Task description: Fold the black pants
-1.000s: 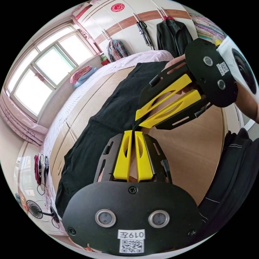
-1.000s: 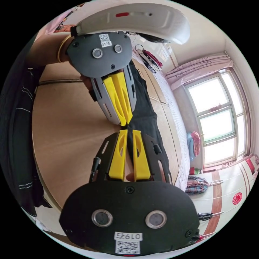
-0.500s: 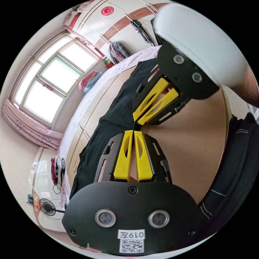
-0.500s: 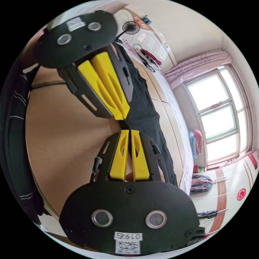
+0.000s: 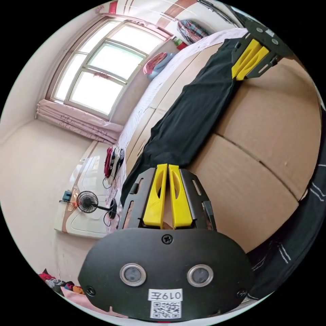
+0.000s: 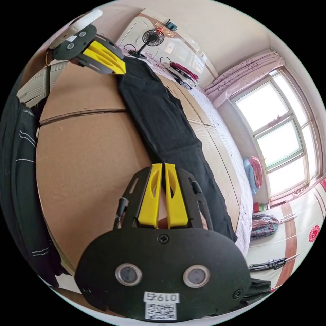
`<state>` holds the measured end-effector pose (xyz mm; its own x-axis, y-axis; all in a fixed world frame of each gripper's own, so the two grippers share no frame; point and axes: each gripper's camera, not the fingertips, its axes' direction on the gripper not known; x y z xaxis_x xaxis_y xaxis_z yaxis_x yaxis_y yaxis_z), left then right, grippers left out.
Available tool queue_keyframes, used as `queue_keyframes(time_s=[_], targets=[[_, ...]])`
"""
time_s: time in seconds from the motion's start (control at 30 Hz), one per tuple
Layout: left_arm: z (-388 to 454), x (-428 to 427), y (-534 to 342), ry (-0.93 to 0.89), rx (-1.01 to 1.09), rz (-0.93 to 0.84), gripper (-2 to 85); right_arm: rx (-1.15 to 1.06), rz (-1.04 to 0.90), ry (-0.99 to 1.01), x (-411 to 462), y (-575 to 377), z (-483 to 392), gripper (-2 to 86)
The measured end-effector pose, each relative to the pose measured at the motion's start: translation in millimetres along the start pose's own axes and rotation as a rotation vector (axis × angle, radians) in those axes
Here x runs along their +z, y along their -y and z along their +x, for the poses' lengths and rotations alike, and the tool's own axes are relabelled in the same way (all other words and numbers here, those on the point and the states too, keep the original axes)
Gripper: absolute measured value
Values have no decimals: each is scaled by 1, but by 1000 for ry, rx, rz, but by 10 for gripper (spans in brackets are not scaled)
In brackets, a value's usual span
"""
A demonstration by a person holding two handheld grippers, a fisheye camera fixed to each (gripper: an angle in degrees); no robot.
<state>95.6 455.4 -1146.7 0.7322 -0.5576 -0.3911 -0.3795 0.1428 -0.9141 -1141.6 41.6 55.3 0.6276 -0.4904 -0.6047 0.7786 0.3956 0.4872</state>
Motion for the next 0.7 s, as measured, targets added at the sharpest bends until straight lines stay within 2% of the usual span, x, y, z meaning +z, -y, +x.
queue_keyframes(time_s=[0.23,0.7], targets=[[-6,8,-49,32,28,-82,12,0,-2,0,-2,2,-3,-7],[-27,11,-86,-34,-41,-100,12,-19,-13,-18,-6,13,-14,-7]])
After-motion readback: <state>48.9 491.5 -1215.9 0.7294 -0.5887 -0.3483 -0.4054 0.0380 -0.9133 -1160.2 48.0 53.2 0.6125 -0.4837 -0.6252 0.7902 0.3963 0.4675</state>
